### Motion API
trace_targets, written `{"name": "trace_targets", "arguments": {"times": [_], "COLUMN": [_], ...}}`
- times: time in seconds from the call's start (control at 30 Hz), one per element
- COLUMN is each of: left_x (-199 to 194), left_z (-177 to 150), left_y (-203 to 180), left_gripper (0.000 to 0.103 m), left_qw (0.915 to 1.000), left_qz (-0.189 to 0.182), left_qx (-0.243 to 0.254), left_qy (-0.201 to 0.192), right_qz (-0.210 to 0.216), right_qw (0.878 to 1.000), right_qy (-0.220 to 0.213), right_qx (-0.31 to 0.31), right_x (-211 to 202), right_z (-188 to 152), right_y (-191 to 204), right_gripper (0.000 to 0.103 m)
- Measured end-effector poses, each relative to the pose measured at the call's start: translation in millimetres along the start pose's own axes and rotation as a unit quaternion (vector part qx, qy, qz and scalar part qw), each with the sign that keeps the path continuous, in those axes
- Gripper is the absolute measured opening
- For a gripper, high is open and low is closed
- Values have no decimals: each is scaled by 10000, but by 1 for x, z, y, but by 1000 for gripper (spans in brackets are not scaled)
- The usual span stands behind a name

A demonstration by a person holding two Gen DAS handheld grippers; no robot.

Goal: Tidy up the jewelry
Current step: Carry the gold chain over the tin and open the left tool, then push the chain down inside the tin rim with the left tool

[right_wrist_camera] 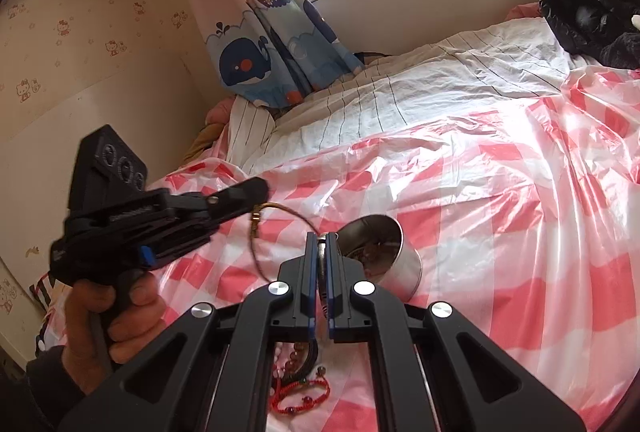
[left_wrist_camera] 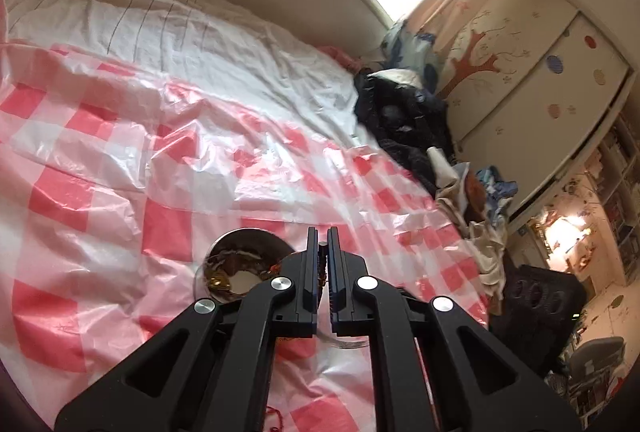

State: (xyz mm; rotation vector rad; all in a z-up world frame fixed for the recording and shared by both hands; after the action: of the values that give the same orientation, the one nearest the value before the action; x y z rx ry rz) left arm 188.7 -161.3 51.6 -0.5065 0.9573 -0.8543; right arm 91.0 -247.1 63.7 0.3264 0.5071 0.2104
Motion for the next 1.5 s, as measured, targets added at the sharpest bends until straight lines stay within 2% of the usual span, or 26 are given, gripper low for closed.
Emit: {"name": "trace_targets", "arguments": {"times": [0.07,0.1,0.13,0.17,0.2,0.27,0.3,0.33,0.4,0.57,0.73,0.83,1.2,1.4,1.5], "left_x": [24,32,34,32,30,22,17,12,3,-10,2,18,51,74,59], "left_z": [-7,-12,-16,-18,-19,-19,-18,-17,-16,-15,-15,-15,-23,-19,-14], "left_y": [21,34,41,45,48,54,56,56,55,60,49,47,43,33,24], "left_gripper": [5,10,11,16,26,36,38,39,46,47,47,47,48,49,50], "left_qw": [9981,9944,9916,9898,9886,9831,9828,9835,9848,9897,9967,9956,9937,9814,9792], "left_qz": [449,877,1127,1265,1351,1701,1724,1690,1648,1363,479,287,695,1590,1778], "left_qx": [-125,-63,40,129,167,272,288,283,240,-117,-567,-809,-611,-28,238], "left_qy": [412,580,639,643,645,618,596,581,492,416,341,381,632,1078,945], "right_qz": [65,113,180,210,177,-150,-434,-554,-694,-696,-625,-573,-518,-617,-675], "right_qw": [10000,9999,9997,9995,9991,9971,9951,9942,9946,9957,9961,9960,9960,9949,9939], "right_qy": [37,63,105,168,371,744,866,898,735,613,536,478,375,464,532], "right_qx": [28,58,128,165,139,-55,-172,-213,-219,-81,323,484,623,654,684], "right_x": [9,14,20,27,38,59,65,67,56,32,17,16,9,12,13], "right_z": [5,7,8,8,6,-3,-6,-8,-7,-10,-16,-14,-7,-11,-13], "right_y": [-1,-2,-3,-5,-7,-13,-19,-22,-25,-31,-41,-47,-50,-55,-59], "right_gripper": [5,5,5,5,5,5,8,16,31,35,43,43,49,54,55]}}
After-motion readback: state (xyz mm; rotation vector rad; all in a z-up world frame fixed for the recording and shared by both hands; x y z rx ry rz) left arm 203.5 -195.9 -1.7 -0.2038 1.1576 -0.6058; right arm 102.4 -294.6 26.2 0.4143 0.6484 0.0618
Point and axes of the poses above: each gripper's, at about its wrist camera, not at the fingertips, and x roughly the way its jaws point, y to its left, z to its top, the point moved 8 cm from there along x, roughly the way its jaws point, and after that the axes turned 8 degrees about -x, right-handed, at the moved point
